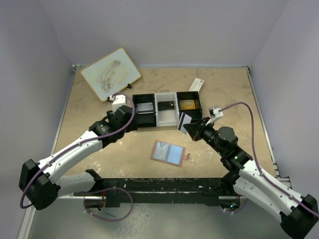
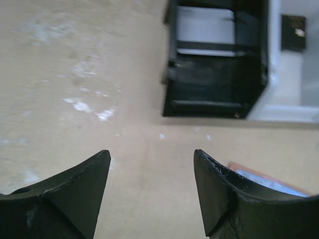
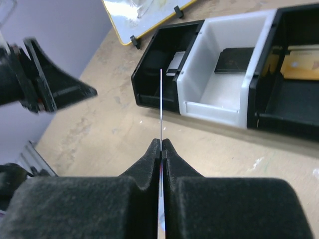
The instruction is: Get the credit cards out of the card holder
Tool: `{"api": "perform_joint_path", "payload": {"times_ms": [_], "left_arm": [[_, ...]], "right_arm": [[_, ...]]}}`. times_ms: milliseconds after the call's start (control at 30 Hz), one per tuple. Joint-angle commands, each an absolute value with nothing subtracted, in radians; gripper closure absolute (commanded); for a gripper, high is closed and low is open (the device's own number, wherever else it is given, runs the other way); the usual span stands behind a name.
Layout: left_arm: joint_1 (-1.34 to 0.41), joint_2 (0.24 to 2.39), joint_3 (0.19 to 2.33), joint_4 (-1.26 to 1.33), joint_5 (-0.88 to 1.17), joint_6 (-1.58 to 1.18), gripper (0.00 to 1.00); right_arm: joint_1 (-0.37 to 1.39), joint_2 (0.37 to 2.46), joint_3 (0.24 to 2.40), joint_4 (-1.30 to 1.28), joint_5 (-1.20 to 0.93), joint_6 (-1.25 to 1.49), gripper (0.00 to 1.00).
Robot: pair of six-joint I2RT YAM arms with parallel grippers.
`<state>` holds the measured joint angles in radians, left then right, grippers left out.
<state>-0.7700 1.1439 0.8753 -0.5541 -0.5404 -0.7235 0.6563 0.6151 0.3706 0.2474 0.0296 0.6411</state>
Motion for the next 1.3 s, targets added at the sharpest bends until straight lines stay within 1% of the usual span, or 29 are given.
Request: {"api": "perform_joint_path", "payload": {"times_ms": [0,100,167,233,300,367,433,567,800,900,1067,1267], "left_arm": [[-0.546,1.110,0.935,-0.661,-0.552,-0.597,0.34],[-0.376,1.093,0.936,-0.667,-0.516,-0.539,0.33],[-0.308,1.069,0.923,-0.658,-0.513,-0.526,0.32],[-0.289,1.043,0.886,-0.639,-0.523,-0.524,0.31],[-0.290,1.010,0.826,-0.599,-0.474,-0.524,0.30],[-0.290,0.981,0.807,-0.563,-0.391,-0.502,0.29],[-0.290,0.969,0.804,-0.552,-0.414,-0.490,0.29],[-0.290,0.970,0.818,-0.562,-0.497,-0.493,0.29],[-0.290,0.913,0.818,-0.580,-0.605,-0.522,0.28],[-0.290,0.901,0.816,-0.578,-0.613,-0.524,0.28],[-0.289,0.906,0.820,-0.581,-0.614,-0.526,0.28],[-0.290,0.896,0.819,-0.581,-0.612,-0.525,0.28]], "right_arm": [[0.664,0.754,0.478,0.326,-0.049,0.376,1.00],[0.665,0.859,0.528,0.387,-0.116,0.295,1.00],[0.666,0.933,0.573,0.418,-0.138,0.243,1.00],[0.671,1.029,0.636,0.436,-0.170,0.174,1.00],[0.677,1.121,0.711,0.424,-0.224,0.088,1.00],[0.683,1.226,0.807,0.376,-0.274,-0.009,1.00],[0.693,1.335,0.915,0.301,-0.282,-0.082,1.00],[0.731,1.518,1.097,0.206,-0.261,-0.198,1.00],[0.795,1.794,1.367,0.070,0.000,-0.307,1.00],[0.803,1.882,1.474,-0.006,0.058,-0.357,1.00],[0.811,1.958,1.538,-0.035,0.050,-0.505,1.00],[0.814,2.046,1.608,-0.062,0.082,-0.609,1.00]]}}
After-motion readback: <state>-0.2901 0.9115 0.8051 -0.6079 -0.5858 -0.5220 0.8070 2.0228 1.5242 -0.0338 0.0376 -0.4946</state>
